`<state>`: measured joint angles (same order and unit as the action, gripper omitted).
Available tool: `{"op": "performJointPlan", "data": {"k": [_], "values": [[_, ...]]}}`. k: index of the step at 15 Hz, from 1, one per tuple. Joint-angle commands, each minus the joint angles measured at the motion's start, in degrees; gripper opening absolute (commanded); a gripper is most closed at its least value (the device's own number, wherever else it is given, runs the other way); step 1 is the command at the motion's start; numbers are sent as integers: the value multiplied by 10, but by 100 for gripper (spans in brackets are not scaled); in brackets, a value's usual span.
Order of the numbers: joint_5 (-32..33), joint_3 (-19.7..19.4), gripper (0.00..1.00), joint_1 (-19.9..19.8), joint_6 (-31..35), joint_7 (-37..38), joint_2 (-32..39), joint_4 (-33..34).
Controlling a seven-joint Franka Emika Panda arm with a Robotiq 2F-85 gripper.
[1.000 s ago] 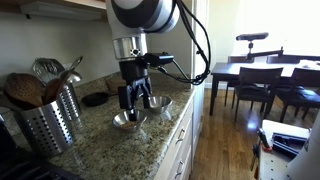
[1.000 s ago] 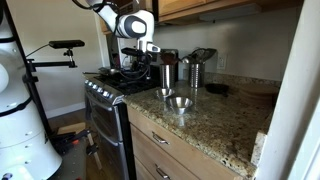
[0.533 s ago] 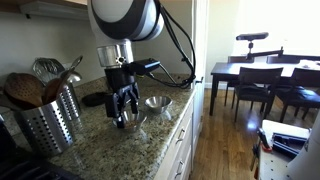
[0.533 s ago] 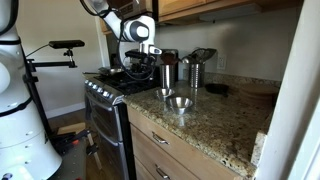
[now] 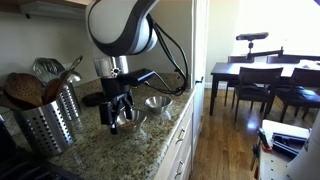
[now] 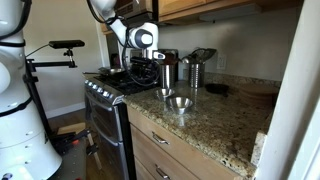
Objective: Pour the things in the bowl on the left into the bowl on the right
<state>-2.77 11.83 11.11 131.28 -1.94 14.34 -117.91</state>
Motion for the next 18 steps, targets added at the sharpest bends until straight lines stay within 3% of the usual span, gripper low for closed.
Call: {"op": "performJointPlan", "data": {"k": [1,18], "values": [[15,-8,100,4,26,8,15,9],[30,-27,100,3,77,28,56,23]]}}
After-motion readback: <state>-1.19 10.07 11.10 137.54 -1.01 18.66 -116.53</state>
